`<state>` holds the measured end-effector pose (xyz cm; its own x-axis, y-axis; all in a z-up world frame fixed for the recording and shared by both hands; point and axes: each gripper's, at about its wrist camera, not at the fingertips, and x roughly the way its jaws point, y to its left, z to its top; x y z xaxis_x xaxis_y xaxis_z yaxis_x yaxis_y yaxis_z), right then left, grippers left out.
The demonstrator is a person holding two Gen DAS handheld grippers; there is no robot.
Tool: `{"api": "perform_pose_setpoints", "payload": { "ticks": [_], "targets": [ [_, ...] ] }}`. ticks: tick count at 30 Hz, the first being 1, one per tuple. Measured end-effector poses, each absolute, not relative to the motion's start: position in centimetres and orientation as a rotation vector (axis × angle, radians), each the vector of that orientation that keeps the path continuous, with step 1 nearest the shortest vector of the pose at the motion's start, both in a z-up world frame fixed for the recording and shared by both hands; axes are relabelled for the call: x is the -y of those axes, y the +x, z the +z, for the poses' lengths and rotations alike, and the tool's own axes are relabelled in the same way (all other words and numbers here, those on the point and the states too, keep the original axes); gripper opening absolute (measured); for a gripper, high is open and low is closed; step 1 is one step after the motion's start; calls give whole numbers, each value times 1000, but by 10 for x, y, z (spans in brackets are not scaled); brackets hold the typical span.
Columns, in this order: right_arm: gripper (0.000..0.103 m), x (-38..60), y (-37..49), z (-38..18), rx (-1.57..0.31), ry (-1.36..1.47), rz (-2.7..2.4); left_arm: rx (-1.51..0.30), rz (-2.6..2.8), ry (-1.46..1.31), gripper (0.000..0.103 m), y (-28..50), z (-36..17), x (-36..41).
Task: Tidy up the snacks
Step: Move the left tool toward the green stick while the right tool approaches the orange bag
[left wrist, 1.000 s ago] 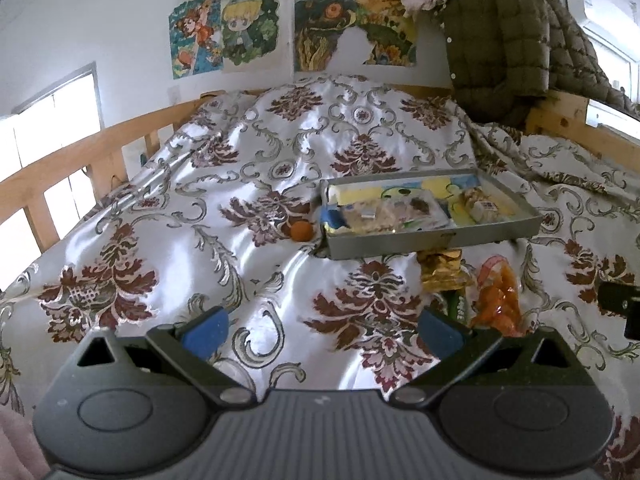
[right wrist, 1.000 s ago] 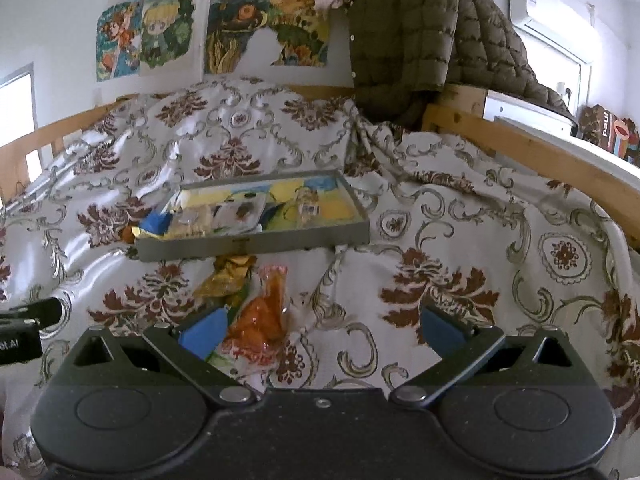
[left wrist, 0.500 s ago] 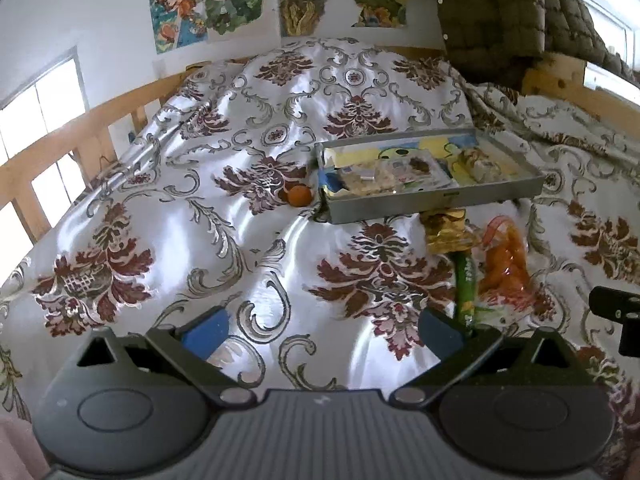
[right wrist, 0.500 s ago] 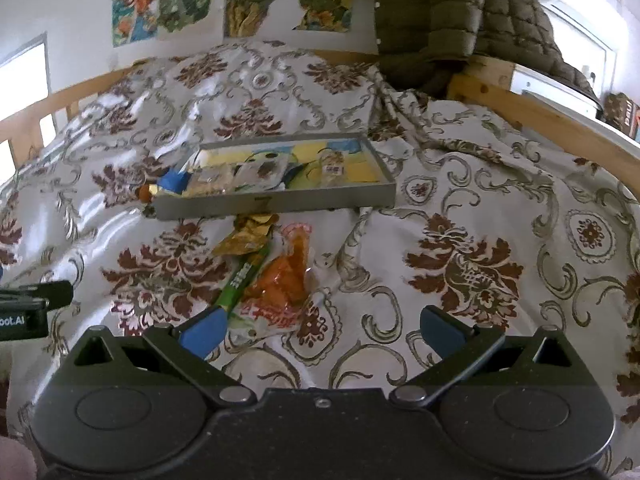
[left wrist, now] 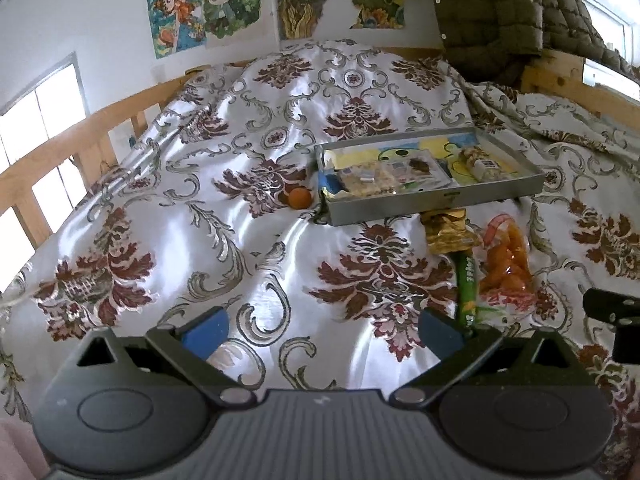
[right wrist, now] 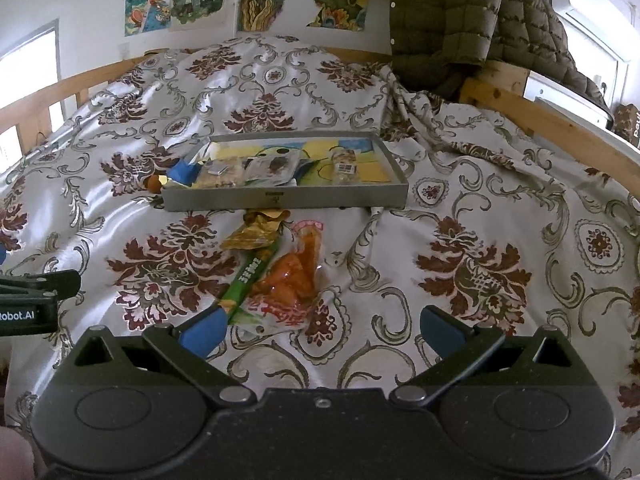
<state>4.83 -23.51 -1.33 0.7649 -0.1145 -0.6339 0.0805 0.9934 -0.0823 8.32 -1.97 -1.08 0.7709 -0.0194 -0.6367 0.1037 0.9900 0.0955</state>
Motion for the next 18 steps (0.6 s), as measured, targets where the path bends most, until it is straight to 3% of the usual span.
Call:
{"api": "perform_pose_setpoints", "payload": {
  "ticks": [18],
  "targets": [
    [102,234,57,-13,-710,21,-72,-737,-90,104,103,100,-19,21]
  ]
}}
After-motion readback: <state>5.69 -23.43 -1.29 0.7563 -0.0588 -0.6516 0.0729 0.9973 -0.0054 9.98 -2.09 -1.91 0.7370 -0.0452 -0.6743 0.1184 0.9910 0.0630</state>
